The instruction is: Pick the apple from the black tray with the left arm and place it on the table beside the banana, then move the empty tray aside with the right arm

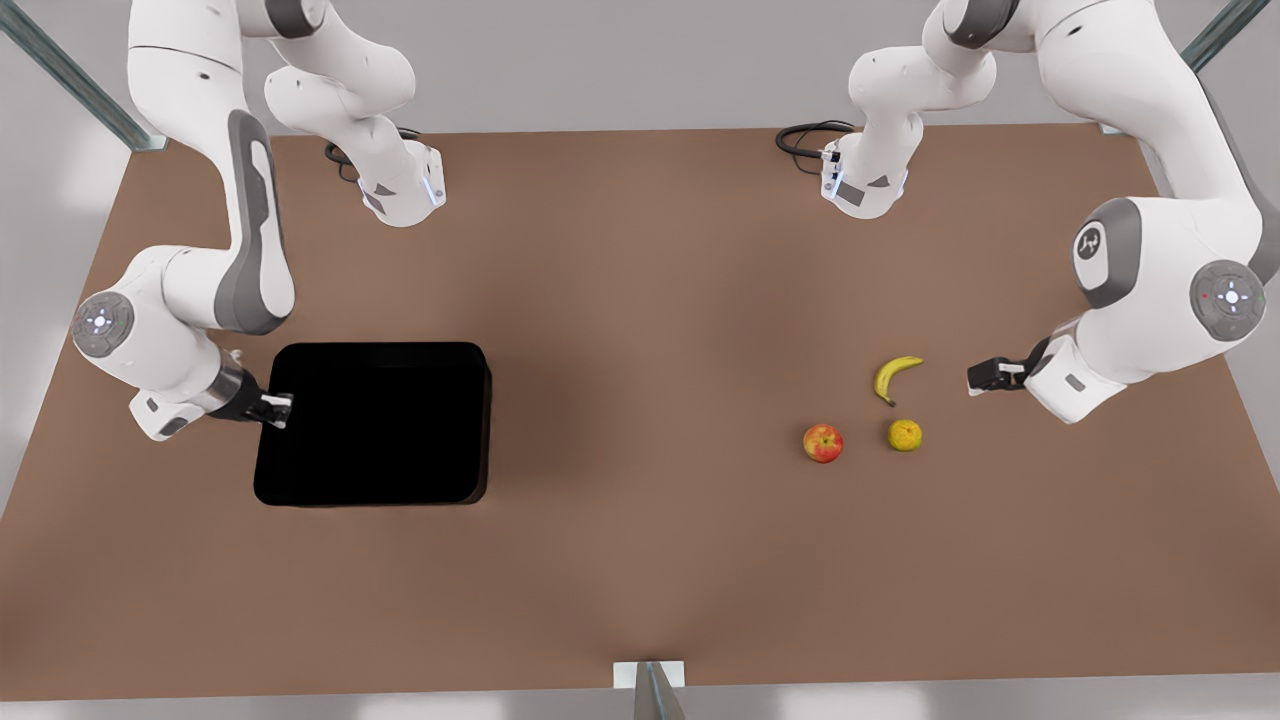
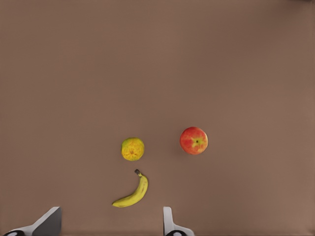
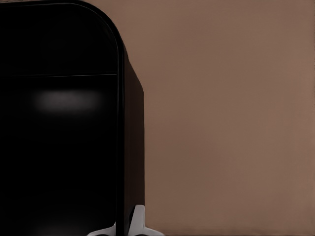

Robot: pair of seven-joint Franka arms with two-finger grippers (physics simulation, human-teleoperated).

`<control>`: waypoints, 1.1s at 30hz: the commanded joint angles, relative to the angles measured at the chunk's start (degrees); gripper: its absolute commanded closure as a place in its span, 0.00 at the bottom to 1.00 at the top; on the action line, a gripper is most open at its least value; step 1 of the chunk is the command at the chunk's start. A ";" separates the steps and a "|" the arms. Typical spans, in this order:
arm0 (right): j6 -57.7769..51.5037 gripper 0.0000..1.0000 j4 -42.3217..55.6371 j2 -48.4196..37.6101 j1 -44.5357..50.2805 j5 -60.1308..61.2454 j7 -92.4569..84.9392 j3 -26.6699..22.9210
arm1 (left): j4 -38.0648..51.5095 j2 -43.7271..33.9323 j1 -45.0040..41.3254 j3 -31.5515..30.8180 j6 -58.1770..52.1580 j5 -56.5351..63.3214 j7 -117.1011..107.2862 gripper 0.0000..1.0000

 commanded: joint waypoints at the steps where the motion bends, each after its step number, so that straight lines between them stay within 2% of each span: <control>1: -2.05 0.84 -0.05 0.60 0.19 0.13 -27.91 -1.37 | -0.03 -0.11 0.02 -0.04 -0.15 -0.22 2.72 0.00; 6: -1.26 0.84 0.30 6.58 -0.60 2.50 -27.47 -2.87 | 0.05 -0.11 0.02 -0.21 -0.15 -0.31 2.72 0.00; 10: -0.82 0.83 5.22 15.55 -1.04 3.90 -27.82 -4.54 | 0.05 0.06 -0.07 -0.39 0.03 -0.31 2.72 0.00; 13: -0.82 0.81 6.81 17.83 -1.39 3.90 -28.08 -4.89 | 0.05 0.06 -0.07 -0.39 0.03 -0.31 2.72 0.00; 14: -0.82 0.75 6.98 17.84 -1.39 3.90 -28.08 -4.89 | -0.03 0.06 -0.07 -0.39 0.03 -0.40 2.72 0.00; 15: -0.82 0.64 7.25 17.84 -1.39 3.90 -28.17 -4.89 | -0.03 0.06 -0.07 -0.39 0.03 -0.40 2.72 0.00; 16: -0.82 0.27 7.77 17.92 -1.39 3.90 -28.26 -4.89 | -0.03 0.06 -0.07 -0.39 0.03 -0.40 2.72 0.00; 17: -0.82 0.01 7.95 17.92 -1.39 3.91 -27.73 -4.89 | -0.03 0.06 -0.07 -0.39 0.03 -0.40 2.72 0.00; 21: -3.27 0.00 10.58 15.03 -0.95 3.73 -23.43 -3.57 | -0.21 -0.20 -0.07 -0.48 -0.06 -0.40 2.63 0.00; 23: -14.52 0.00 20.16 13.53 -1.57 3.11 -11.21 3.37 | -0.21 -0.20 -0.07 -0.48 -0.15 -0.31 2.63 0.00; 24: -16.90 0.00 24.29 13.44 -5.77 2.85 -10.15 8.37 | -0.21 -0.20 -0.07 -0.48 -0.15 -0.22 2.90 0.00; 26: -16.90 0.00 25.35 11.33 -16.94 -4.61 -6.82 23.75 | -0.12 -0.55 -0.07 -0.56 -0.41 -0.22 3.25 0.00; 29: -17.08 0.00 25.27 9.14 -17.12 -7.52 -4.17 24.47 | -0.12 -1.17 -0.50 -0.65 -0.59 -0.40 3.07 0.00; 33: -16.90 0.00 27.11 11.95 -18.18 -7.26 -1.36 24.47 | 1.20 -0.20 -1.03 -0.65 2.93 -2.86 2.90 0.00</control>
